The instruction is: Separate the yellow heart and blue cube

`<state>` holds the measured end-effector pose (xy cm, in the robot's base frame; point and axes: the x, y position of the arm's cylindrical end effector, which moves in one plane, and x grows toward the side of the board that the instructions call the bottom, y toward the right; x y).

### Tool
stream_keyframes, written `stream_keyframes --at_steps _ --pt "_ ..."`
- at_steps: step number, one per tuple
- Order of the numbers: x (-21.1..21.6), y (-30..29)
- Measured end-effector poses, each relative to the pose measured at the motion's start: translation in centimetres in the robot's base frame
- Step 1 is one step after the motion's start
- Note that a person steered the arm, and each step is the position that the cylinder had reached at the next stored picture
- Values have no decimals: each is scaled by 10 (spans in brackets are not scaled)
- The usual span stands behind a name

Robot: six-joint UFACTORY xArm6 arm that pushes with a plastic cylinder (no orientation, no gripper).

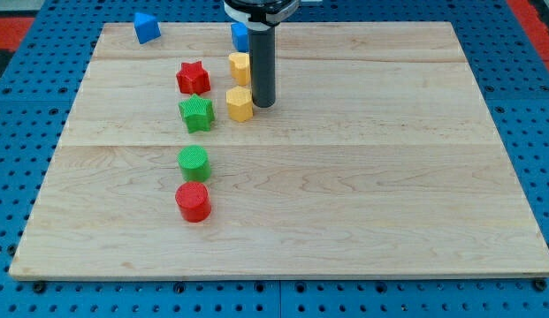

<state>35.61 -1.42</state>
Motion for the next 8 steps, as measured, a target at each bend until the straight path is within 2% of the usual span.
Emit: stream_keyframes --at_steps 1,2,4,6,7,8 --pt "-59 25" --pt "-101 17" --pt "-90 -106" --pt "-110 -249" --pt "-155 -277" --pt "-165 -273"
